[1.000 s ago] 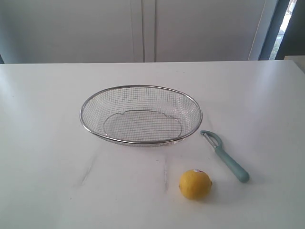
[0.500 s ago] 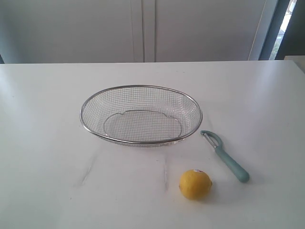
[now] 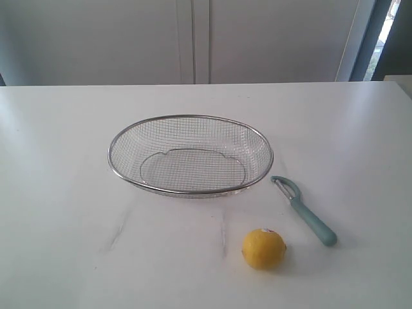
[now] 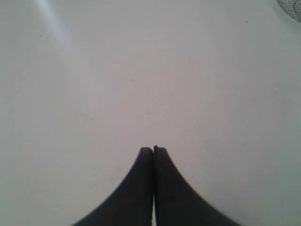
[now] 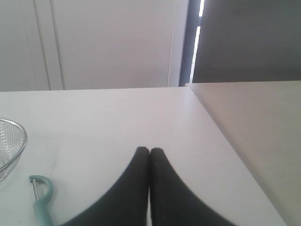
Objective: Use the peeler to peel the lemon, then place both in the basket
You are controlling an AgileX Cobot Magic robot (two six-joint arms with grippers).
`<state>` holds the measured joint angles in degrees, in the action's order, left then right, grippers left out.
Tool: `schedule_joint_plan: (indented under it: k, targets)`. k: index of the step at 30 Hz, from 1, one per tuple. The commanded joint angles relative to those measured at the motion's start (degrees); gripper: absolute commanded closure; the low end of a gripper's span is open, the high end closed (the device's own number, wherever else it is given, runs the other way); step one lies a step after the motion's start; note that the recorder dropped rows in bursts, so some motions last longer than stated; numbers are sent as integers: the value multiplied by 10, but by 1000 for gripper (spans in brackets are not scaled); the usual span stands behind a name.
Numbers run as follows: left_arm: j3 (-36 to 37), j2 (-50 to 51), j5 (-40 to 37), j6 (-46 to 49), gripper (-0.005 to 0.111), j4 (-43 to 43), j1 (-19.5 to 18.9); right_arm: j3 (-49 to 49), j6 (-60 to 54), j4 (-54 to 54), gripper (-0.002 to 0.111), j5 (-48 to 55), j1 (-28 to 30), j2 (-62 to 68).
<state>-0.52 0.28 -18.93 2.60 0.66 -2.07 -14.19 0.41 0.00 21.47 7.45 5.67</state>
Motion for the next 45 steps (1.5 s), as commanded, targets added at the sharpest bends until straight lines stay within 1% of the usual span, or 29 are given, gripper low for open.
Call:
schedule_joint_plan:
  k: [1,15,19,23,45]
  targets:
    - [5,-3,-2,2,107,-7,-2,-26,3,0,108,15,-1,39]
    - [5,-3,-2,2,107,-7,-2,-117,3,0,108,122,-1,172]
    - [5,-3,-2,2,107,-7,-2,-126,3,0,108,117,-1,194]
    - [5,-3,-2,2,107,-7,-2,-126,3,0,108,105,-1,194]
    - [5,-3,-2,2,107,-7,-2,-126,3,0,108,106,-1,194]
